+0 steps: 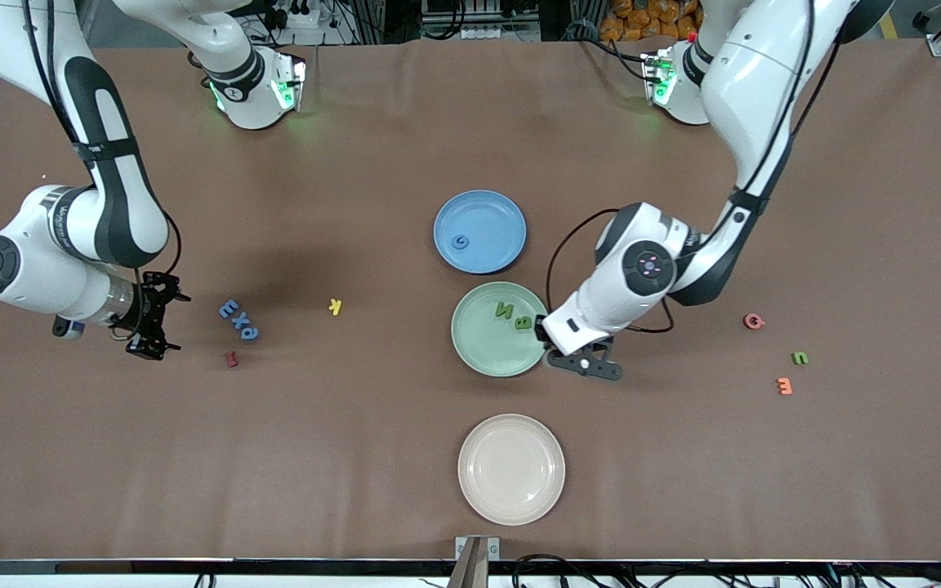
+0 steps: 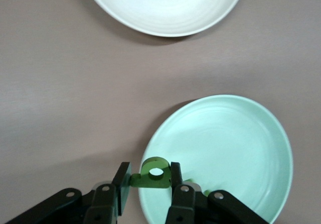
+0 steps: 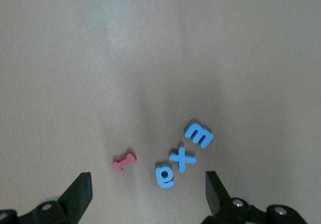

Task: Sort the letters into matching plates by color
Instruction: 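Place the green q on the green plate with the left gripper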

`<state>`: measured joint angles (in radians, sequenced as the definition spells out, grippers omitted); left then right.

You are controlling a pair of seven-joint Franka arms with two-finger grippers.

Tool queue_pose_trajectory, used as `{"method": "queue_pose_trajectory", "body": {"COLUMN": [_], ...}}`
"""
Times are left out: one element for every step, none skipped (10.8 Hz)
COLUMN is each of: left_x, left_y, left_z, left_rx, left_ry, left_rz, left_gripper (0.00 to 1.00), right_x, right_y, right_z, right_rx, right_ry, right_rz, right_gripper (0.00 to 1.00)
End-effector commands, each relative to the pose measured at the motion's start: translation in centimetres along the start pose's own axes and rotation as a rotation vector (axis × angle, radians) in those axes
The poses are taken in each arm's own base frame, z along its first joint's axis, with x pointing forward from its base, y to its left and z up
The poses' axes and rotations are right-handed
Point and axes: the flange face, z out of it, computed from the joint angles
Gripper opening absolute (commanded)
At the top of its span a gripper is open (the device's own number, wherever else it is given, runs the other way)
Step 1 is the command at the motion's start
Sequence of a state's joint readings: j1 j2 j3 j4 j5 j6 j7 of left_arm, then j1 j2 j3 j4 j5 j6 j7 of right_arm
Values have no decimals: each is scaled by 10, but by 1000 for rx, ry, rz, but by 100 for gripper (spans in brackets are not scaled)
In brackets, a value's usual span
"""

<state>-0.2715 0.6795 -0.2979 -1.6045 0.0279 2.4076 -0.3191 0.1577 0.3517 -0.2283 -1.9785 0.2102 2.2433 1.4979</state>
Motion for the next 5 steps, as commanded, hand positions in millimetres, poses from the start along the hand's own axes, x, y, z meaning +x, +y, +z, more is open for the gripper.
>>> {"method": "queue_pose_trajectory", "body": {"left_x": [11, 7, 4, 0, -3], "left_y": [26, 39, 43, 48, 51], "left_z": [27, 38, 45, 52, 55], "left_rx": [-53, -58, -48, -46, -44], "left_ry": [53, 77, 79, 69, 64], "left_rz": [-21, -42, -64, -60, -72], "left_gripper": [0, 0, 0, 0, 0], "right_x": [-5, -3, 0, 2, 6], "right_y": [8, 14, 19, 26, 34], "right_z": [6, 14, 23, 32, 43], "right_rx": [-13, -32, -47, -63, -88], "right_ry": [2, 6, 17, 22, 21], "right_rz": [91, 78, 53, -6, -74], "right_gripper": [100, 100, 100, 100, 100]}}
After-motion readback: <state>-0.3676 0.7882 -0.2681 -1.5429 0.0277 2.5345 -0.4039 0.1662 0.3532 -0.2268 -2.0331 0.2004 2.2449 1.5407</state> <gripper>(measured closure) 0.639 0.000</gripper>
